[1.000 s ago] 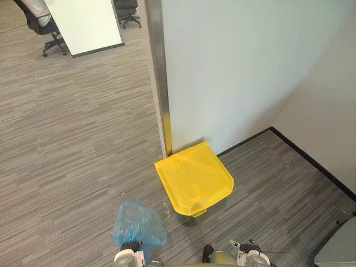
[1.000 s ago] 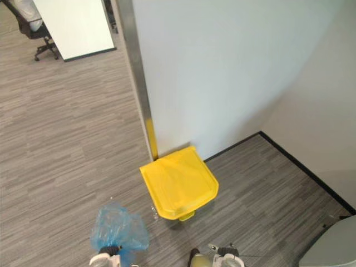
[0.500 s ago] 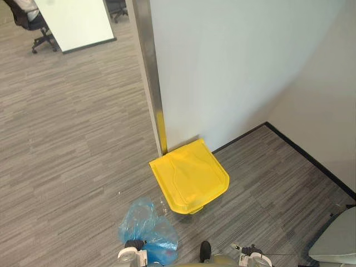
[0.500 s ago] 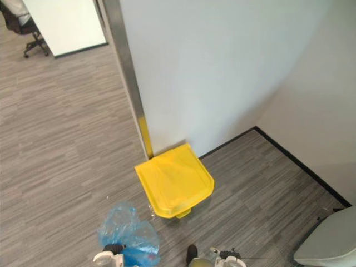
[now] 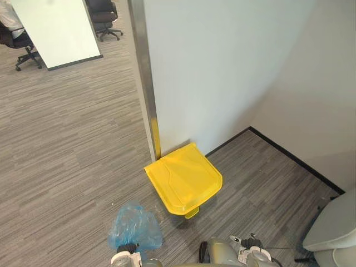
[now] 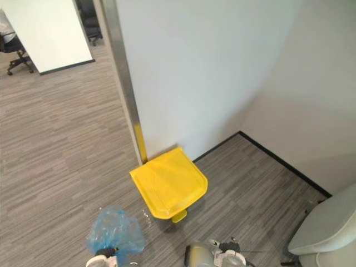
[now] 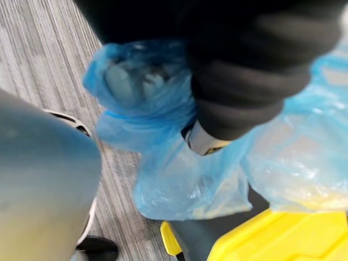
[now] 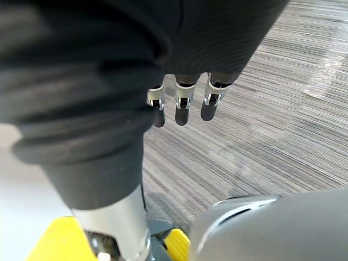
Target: Gather rubbish on tea table into small bin, then transfer packed bag to large trash can.
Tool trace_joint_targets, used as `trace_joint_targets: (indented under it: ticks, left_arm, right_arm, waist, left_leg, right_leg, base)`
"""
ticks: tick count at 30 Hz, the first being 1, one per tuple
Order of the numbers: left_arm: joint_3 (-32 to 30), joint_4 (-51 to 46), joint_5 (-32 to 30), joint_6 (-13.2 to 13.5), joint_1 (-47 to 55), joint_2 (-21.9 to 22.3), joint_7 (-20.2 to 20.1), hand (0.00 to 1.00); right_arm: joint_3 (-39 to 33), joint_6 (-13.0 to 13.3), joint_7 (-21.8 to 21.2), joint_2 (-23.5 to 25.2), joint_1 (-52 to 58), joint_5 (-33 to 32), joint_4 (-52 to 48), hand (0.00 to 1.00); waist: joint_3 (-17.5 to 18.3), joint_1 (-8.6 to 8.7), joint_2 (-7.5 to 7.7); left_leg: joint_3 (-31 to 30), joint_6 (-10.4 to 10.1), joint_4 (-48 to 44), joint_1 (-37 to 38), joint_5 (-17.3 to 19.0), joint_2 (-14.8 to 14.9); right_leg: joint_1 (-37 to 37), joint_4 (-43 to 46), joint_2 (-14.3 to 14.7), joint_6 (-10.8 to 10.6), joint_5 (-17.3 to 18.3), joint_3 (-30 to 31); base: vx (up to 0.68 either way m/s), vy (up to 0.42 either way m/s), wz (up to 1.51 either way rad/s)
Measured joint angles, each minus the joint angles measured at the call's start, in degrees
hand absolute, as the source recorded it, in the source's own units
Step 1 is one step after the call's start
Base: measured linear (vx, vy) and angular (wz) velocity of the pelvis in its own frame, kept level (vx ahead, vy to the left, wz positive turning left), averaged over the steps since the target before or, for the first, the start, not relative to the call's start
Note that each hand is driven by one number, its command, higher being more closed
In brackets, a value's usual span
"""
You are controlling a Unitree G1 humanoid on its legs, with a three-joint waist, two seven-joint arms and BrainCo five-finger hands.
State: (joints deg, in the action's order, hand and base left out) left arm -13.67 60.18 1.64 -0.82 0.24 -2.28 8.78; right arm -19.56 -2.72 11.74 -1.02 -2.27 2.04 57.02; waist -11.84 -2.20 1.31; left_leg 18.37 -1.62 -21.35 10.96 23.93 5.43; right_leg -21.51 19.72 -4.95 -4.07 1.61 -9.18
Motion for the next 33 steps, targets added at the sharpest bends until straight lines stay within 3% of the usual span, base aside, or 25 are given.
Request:
trace_joint_targets:
  ticks: [2,3,4,7,8,11,13,17,22,27,29,33]
  left_arm:
    - [-0.40,0.06,-0.33,0.07,-0.64,-0.81,0.02,1.00]
    - [-0.04,0.12,-0.34,0.03,-1.60,0.30,0.03,1.00]
    - [0.50,0.10,-0.58,0.10,-2.80,1.31,-0.02,1.00]
    - [0.71,0.17,-0.40,0.24,-5.09,1.83,-0.13,1.00]
    - [0.65,0.18,-0.40,0.31,-5.40,2.39,-0.20,1.00]
    - [-0.80,0.17,-0.42,0.26,-6.47,3.87,-0.24,1.00]
    - [-1.04,0.15,-0.51,0.23,-6.53,4.35,-0.25,1.00]
    - [-1.01,0.18,-1.59,-0.07,-6.33,5.55,-0.24,1.00]
    - [-1.11,0.16,-1.59,-0.21,-4.83,5.89,-0.17,1.00]
    - [0.07,0.12,-1.51,-0.06,-4.53,5.83,-0.18,1.00]
    - [1.89,0.12,-1.40,0.07,-4.54,5.62,-0.11,1.00]
    - [4.72,0.03,-0.14,0.48,-5.33,4.95,0.75,1.00]
  right_arm:
    - [-0.84,-0.02,0.62,0.80,-0.27,-0.15,0.19,0.00]
    - [-1.93,0.01,0.67,0.21,-1.44,-0.52,0.18,0.00]
    - [-2.51,0.09,0.69,-0.31,-2.86,-0.88,-0.02,0.00]
    - [-4.27,0.22,0.65,0.68,-3.51,-1.09,-1.01,0.00]
    - [-5.56,0.17,0.66,0.91,-3.09,-1.09,-1.53,0.00]
    - [-7.22,-0.02,0.68,1.67,-2.60,-2.16,-2.12,0.00]
    - [-7.14,-0.09,0.68,2.04,-2.60,-2.08,-2.09,0.00]
    - [-6.63,-0.13,0.63,2.00,-2.44,-2.02,-2.18,0.00]
    - [-3.02,-0.32,0.57,0.97,-0.59,-1.96,-1.91,0.00]
    - [4.83,-0.32,0.04,1.08,-1.98,-1.99,-1.93,0.00]
    - [11.21,-0.27,-0.23,1.28,-4.91,-2.07,-2.17,0.00]
    - [15.75,0.27,0.20,2.62,-12.81,-2.21,-2.85,0.00]
  waist:
    - [-0.95,-0.20,1.84]
    - [-2.74,-0.49,-0.23]
    - [-4.26,-0.50,-2.67]
    - [-4.98,-0.65,-2.27]
    - [-4.83,-0.56,-2.03]
    - [-4.50,-0.74,-2.07]
    - [-4.14,-0.80,-1.93]
    - [-2.47,-0.96,-2.65]
    - [2.54,-0.99,-3.43]
    - [3.97,-1.01,-3.27]
    - [4.17,-1.17,-3.61]
    - [4.02,-1.53,-3.58]
  left_leg:
    - [-0.64,-1.72,-4.37,0.90,3.90,-1.19]
    - [-1.75,-2.26,-7.46,1.05,6.47,0.13]
    - [-4.69,-0.54,-9.07,-0.11,7.82,1.21]
    - [-8.44,0.42,-8.82,-1.50,8.32,1.55]
    - [-9.93,0.22,-8.94,-1.50,8.62,2.10]
    - [-12.17,-3.03,-9.77,-1.44,10.65,4.52]
    - [-12.87,-3.17,-8.71,-1.44,10.69,5.10]
    - [-13.67,-5.18,-4.50,0.19,8.84,5.04]
    - [-14.49,-4.10,4.31,3.25,0.81,4.96]
    - [-17.85,-3.99,10.63,4.09,-5.01,6.26]
    - [-20.19,-4.19,13.08,3.22,-6.03,7.72]
    - [-22.94,-4.19,15.64,-1.89,-8.62,8.69]
  right_leg:
    - [0.18,-1.56,-0.93,-1.60,1.73,-0.08]
    - [0.51,0.22,-0.15,-1.28,-0.69,-1.18]
    - [0.21,1.02,0.89,-1.30,-0.67,-2.30]
    - [-1.73,4.58,0.56,-1.06,-0.14,-3.51]
    - [-2.33,6.64,0.53,-0.11,1.04,-3.86]
    - [-2.74,9.33,1.14,2.78,1.86,-6.44]
    - [-3.22,10.17,1.48,3.26,2.30,-7.21]
    - [-5.26,14.78,0.97,3.70,6.11,-7.72]
    - [-4.25,15.81,-1.14,0.88,7.56,-9.41]
    - [-2.97,13.84,-1.10,-0.93,6.72,-10.69]
    - [-3.36,12.69,-0.42,-0.71,6.58,-11.89]
    - [-4.93,7.18,-0.04,0.53,6.46,-15.45]
  base:
    - [0.28,-0.153,0.03]
    - [0.33,-0.093,-0.05]
    - [0.24,-0.035,-0.05]
    - [0.17,-0.074,0.30]
    - [0.09,-0.099,0.35]
    - [0.08,-0.129,0.28]
    - [0.10,-0.076,0.14]
    - [0.13,-0.046,0.06]
    - [0.20,-0.073,0.27]
    - [0.15,-0.135,0.37]
    - [0.06,-0.153,0.41]
    - [-0.04,-0.169,0.44]
